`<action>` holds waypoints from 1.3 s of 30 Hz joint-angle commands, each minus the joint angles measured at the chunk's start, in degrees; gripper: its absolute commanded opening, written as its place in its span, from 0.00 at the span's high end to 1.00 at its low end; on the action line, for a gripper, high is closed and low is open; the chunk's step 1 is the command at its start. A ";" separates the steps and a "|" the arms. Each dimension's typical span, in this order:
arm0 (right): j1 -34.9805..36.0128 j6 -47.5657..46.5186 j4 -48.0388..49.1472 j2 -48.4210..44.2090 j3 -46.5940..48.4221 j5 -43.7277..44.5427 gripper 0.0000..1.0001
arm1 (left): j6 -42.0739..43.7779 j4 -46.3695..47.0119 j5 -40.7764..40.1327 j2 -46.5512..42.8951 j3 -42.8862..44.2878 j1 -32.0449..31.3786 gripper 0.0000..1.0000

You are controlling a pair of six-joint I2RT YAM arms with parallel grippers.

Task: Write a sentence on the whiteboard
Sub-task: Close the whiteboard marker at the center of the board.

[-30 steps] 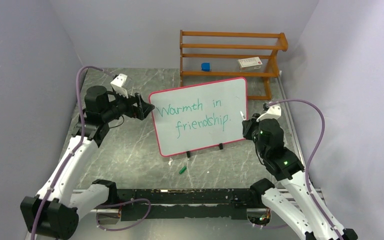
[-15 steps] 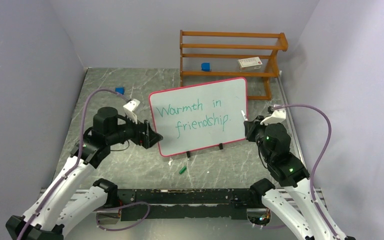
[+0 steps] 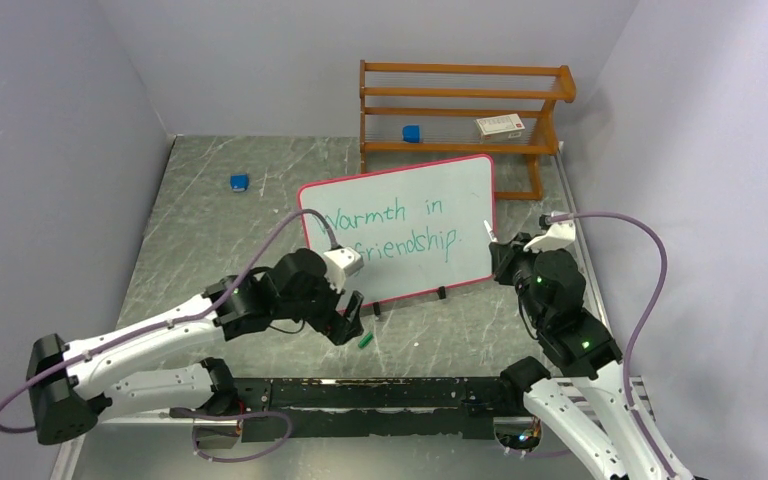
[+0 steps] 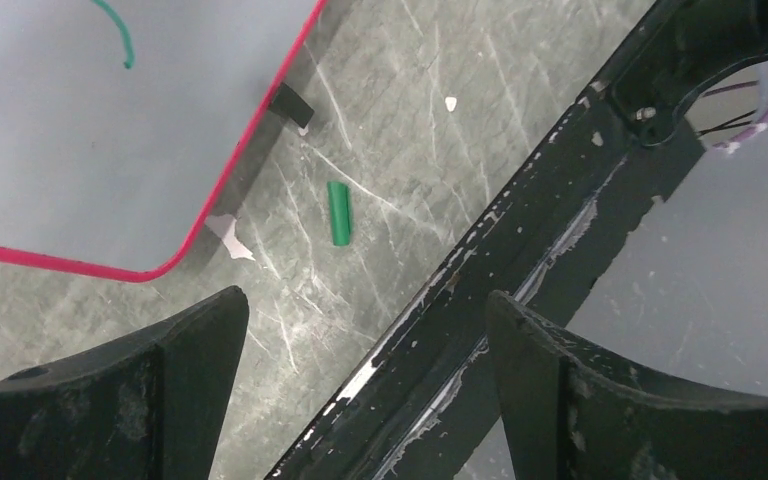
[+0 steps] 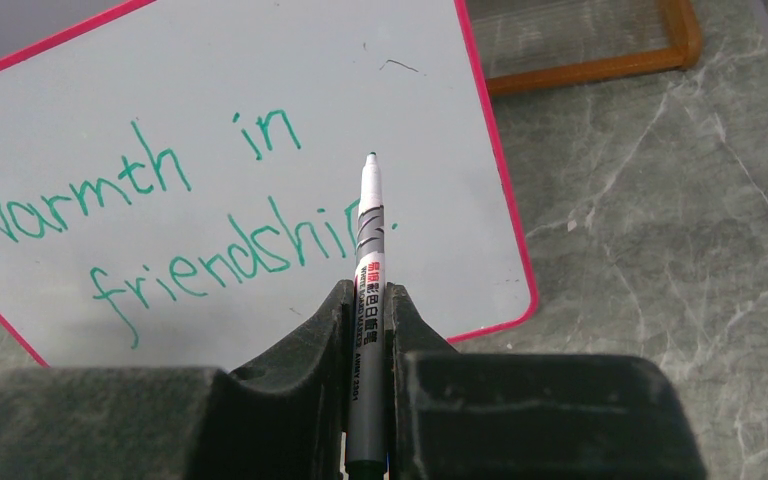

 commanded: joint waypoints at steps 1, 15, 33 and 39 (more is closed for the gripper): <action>-0.41 -0.36 -1.39 -0.99 0.00 0.12 1.00 | -1.72 -0.52 -6.32 4.61 2.50 -3.82 0.11; -0.36 -0.25 -0.75 -1.25 -0.86 -0.40 1.00 | 1.57 1.58 0.30 21.43 4.35 -4.56 0.37; -0.42 -0.34 -0.28 -0.49 -0.89 -0.76 1.00 | 2.74 3.99 -0.59 38.48 9.74 -5.70 0.56; -0.42 -0.47 -0.48 -0.47 -0.80 -0.54 1.00 | 3.43 3.05 -0.43 42.45 11.79 -5.70 0.60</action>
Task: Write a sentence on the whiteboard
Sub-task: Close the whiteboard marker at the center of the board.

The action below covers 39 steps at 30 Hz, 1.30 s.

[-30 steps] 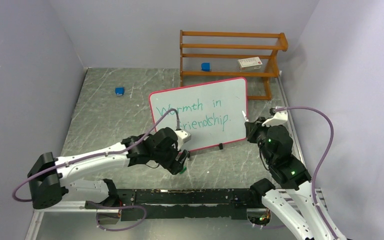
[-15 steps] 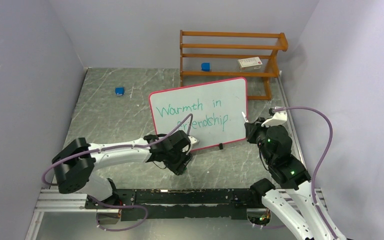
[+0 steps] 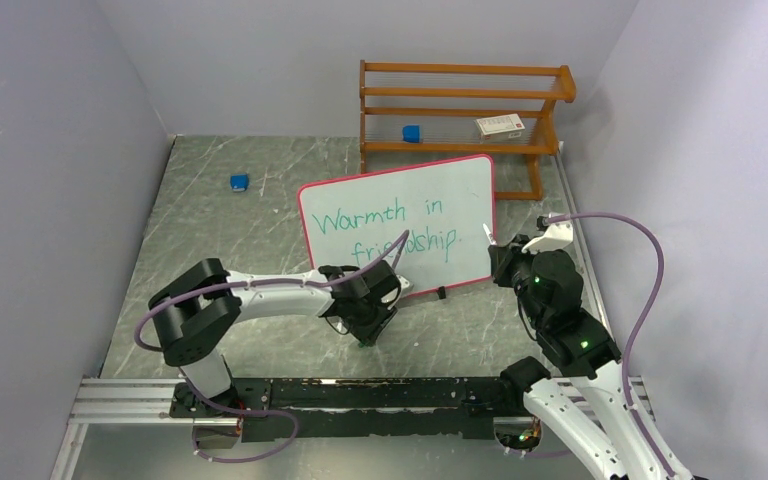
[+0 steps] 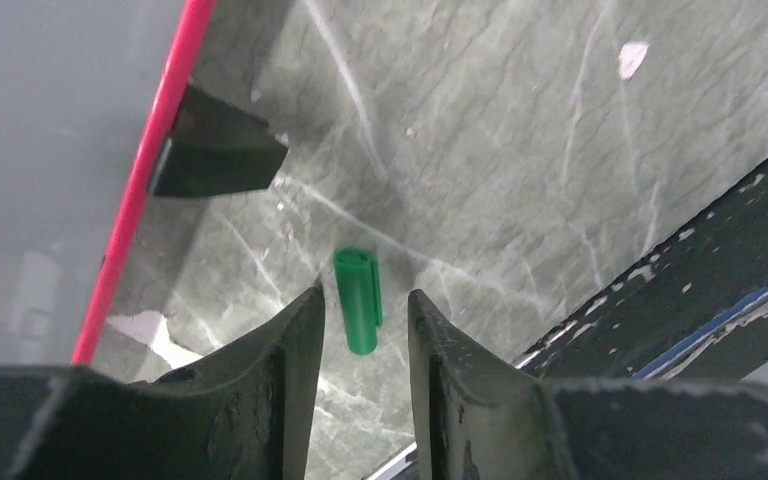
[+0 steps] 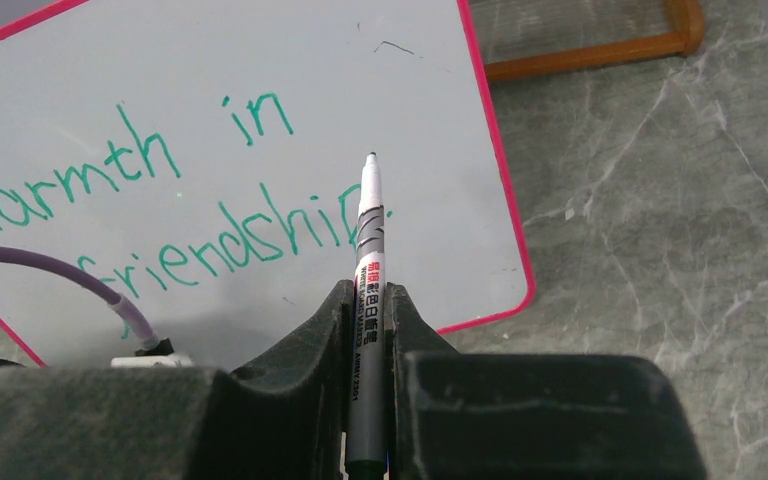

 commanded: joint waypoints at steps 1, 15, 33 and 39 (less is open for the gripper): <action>-0.41 -0.49 0.57 -0.28 -0.27 -0.29 1.00 | 1.33 -0.08 1.00 2.29 2.60 -0.52 0.61; -0.37 -0.32 0.72 -0.12 -0.34 -0.24 1.00 | 1.17 -8.14 -3.66 4.31 4.32 -2.72 0.68; -0.40 -0.27 0.54 -1.19 -0.75 -1.38 1.00 | -1.60 -4.09 -5.53 5.32 2.65 -3.90 0.92; -0.40 -0.66 1.16 -0.95 -0.89 -3.42 1.00 | -3.48 -3.06 -5.89 -2.59 1.55 -3.88 0.95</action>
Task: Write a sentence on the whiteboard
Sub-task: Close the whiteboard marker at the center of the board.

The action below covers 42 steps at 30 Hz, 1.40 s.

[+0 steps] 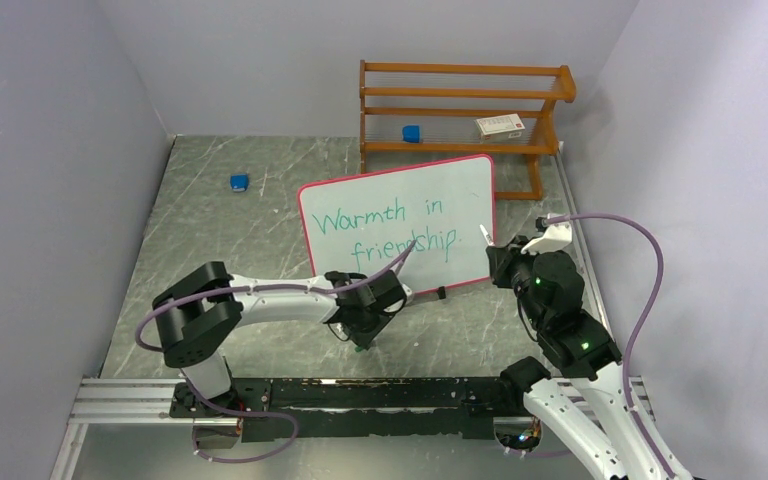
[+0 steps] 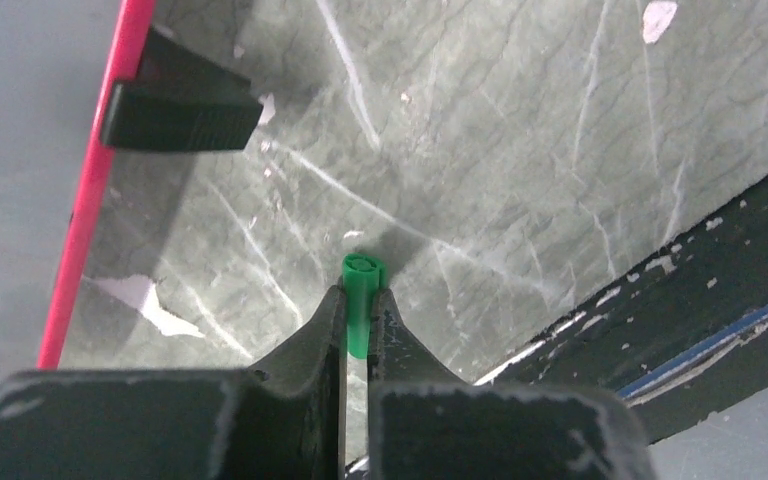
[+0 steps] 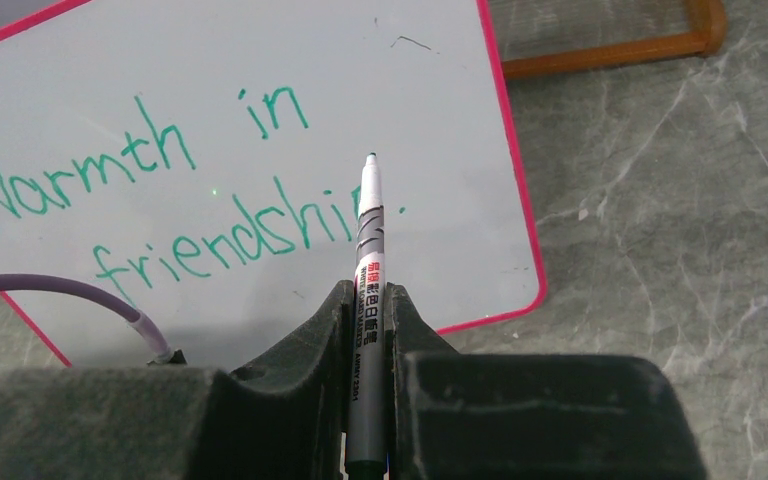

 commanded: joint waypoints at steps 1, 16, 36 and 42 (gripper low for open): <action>-0.41 -0.89 1.26 -0.41 -0.74 -2.54 1.00 | -2.11 1.08 -1.66 -5.98 -1.26 -0.43 0.95; -0.42 -2.84 14.51 0.04 -3.59 -20.83 1.00 | -10.02 8.14 -11.95 -28.55 3.40 3.67 0.95; 0.46 10.16 51.20 1.37 -17.16 -35.33 1.00 | -36.62 40.95 -19.29 -42.53 -9.35 15.33 0.95; 4.21 10.94 58.82 5.02 -17.80 -34.27 1.00 | -44.55 50.00 -20.90 -43.93 -14.29 15.34 0.95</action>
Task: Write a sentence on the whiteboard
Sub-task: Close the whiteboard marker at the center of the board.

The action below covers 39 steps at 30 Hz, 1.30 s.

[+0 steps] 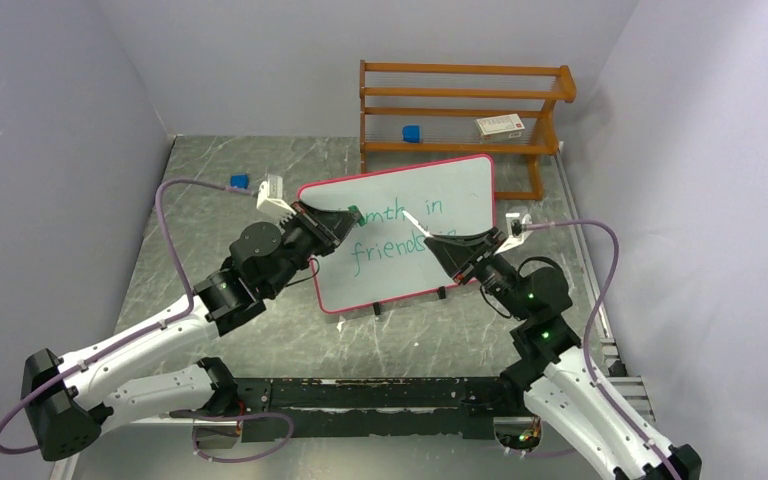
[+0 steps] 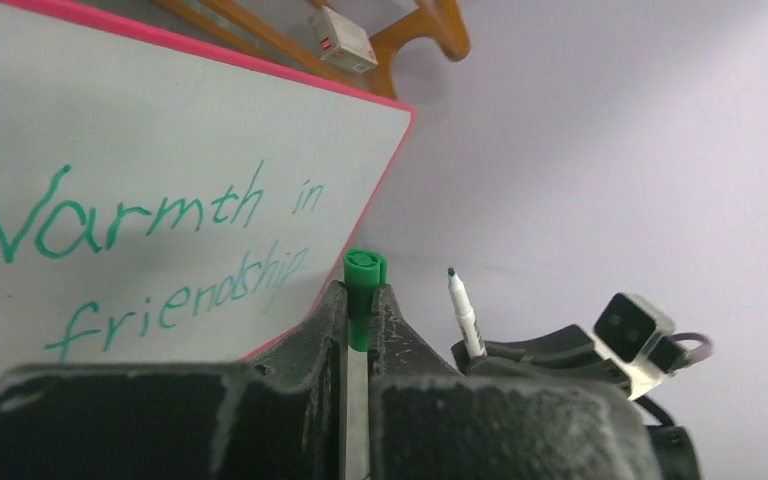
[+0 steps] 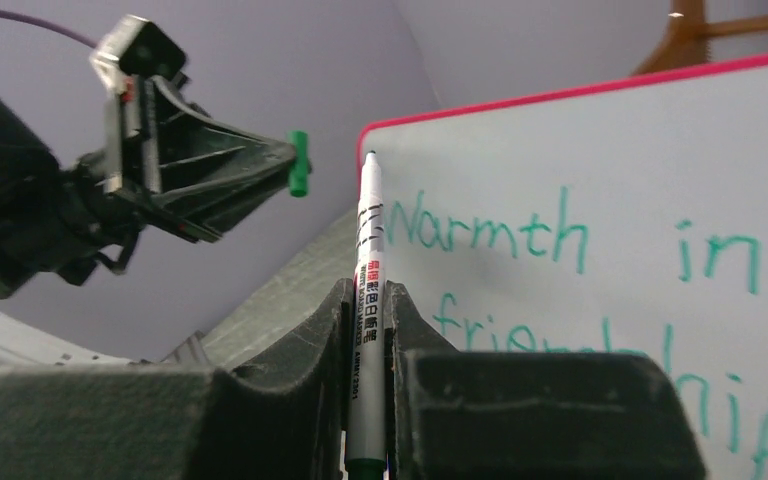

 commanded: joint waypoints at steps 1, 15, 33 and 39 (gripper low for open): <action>4.32 0.80 10.28 2.63 -0.40 0.96 1.00 | -8.17 11.70 -2.62 -1.49 -3.01 0.49 0.95; 22.40 -6.37 15.07 8.81 1.07 19.14 1.00 | -10.88 14.55 -1.76 -1.70 -4.49 0.48 0.95; 22.79 -5.80 17.24 10.12 1.26 19.32 1.00 | -11.70 16.36 -0.11 -0.71 -4.73 0.52 0.95; 22.85 -5.45 17.71 10.15 1.17 19.20 1.00 | -12.01 16.58 0.22 -0.26 -4.94 0.50 0.95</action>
